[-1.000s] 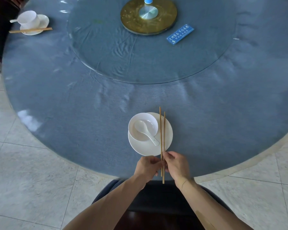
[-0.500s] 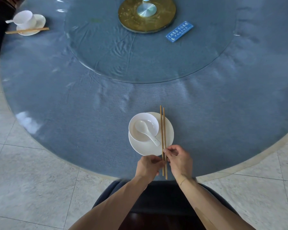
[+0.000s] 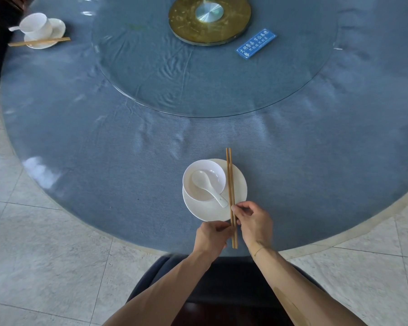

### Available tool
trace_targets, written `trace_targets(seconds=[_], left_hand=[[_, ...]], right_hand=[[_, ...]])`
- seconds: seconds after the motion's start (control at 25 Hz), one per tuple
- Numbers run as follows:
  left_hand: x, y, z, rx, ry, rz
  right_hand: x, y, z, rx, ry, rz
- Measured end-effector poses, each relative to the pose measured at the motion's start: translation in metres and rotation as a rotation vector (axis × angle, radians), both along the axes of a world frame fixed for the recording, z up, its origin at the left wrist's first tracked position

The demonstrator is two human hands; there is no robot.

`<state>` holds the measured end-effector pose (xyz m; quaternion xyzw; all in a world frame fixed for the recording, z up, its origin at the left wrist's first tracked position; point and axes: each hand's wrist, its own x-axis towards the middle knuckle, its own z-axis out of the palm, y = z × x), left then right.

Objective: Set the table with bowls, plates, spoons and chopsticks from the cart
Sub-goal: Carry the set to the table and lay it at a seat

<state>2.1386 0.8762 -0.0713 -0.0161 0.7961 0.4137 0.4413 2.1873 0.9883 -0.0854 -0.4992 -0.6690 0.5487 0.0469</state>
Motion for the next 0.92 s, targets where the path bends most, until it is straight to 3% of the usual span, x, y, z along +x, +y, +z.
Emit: trace_targets(seconds=[0.64, 0.92], left_hand=[[-0.003, -0.007, -0.007, -0.009, 0.041, -0.029], [-0.013, -0.035, 0.014, -0.083, 0.206, -0.04]], right_hand=[[0.001, 0.0, 0.011, 0.042, -0.02, 0.045], [0.016, 0.017, 0.041, 0.503, -0.11, 0.424]])
